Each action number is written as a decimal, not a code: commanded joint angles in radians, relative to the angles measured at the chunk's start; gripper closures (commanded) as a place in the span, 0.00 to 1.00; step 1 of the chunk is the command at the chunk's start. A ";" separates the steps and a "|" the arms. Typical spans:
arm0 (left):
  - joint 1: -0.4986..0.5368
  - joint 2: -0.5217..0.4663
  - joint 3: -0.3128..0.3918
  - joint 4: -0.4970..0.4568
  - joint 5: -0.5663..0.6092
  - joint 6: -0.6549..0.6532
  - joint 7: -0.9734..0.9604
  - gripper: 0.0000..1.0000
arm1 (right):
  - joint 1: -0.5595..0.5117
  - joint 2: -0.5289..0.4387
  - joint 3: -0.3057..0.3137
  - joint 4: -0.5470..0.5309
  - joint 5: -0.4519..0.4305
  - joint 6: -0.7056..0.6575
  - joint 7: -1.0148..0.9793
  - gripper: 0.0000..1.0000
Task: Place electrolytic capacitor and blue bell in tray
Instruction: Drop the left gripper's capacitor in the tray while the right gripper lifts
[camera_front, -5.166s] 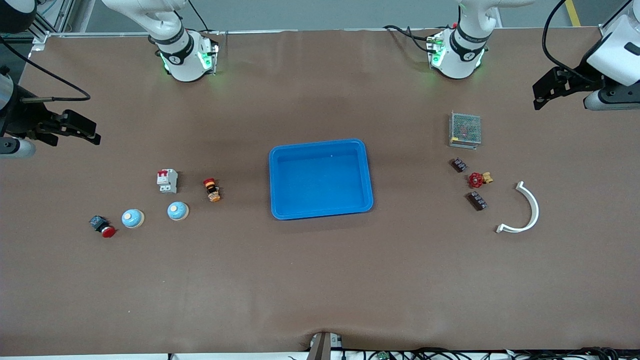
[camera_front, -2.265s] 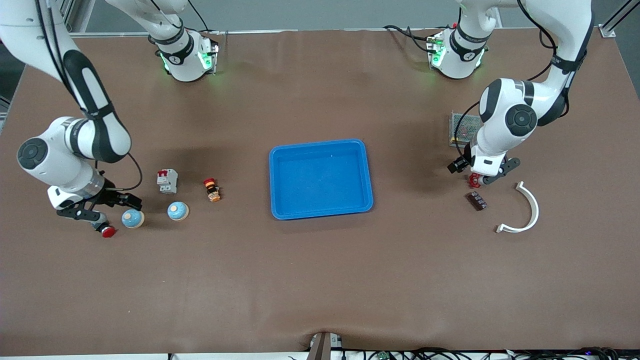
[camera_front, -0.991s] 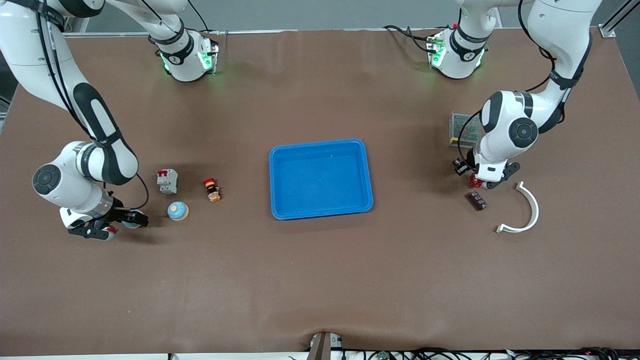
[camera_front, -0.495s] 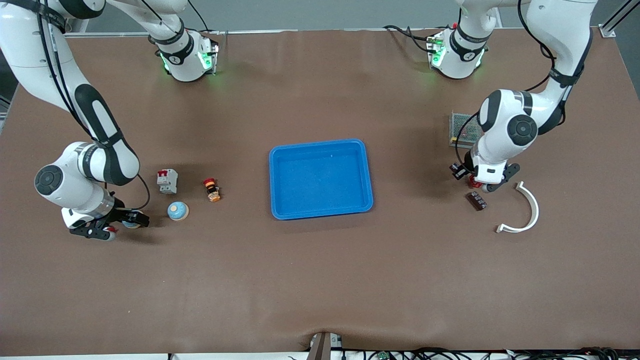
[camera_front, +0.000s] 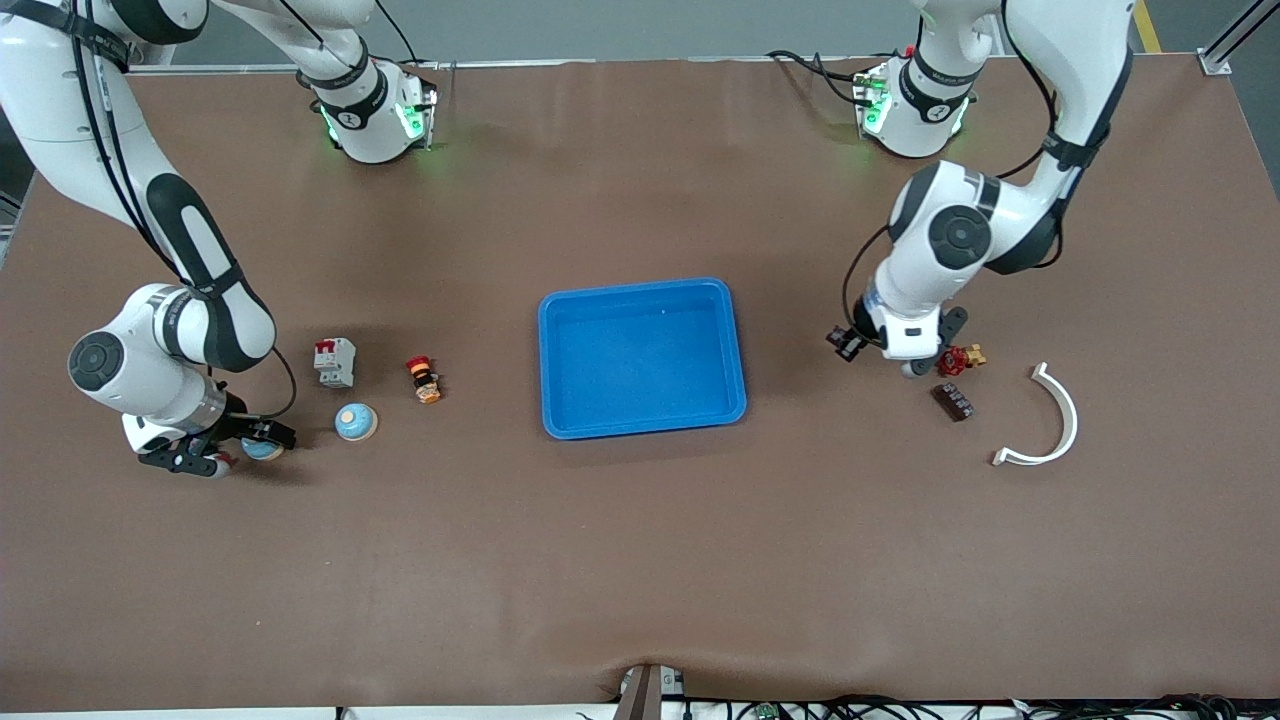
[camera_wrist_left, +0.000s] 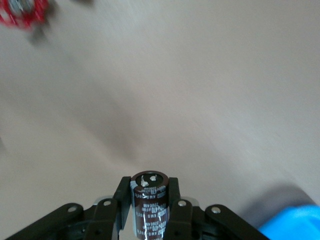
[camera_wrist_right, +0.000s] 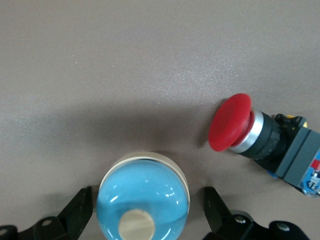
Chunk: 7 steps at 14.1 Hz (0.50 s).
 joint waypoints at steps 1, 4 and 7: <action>-0.098 0.058 -0.004 0.083 -0.006 -0.018 -0.153 0.94 | -0.011 0.005 0.008 0.002 -0.012 0.000 -0.013 0.05; -0.176 0.115 -0.004 0.169 -0.006 -0.018 -0.264 0.94 | -0.013 -0.001 0.009 0.006 -0.009 -0.013 -0.004 0.71; -0.242 0.156 -0.001 0.220 -0.005 -0.019 -0.325 0.94 | -0.007 -0.023 0.011 0.037 0.005 -0.062 0.022 1.00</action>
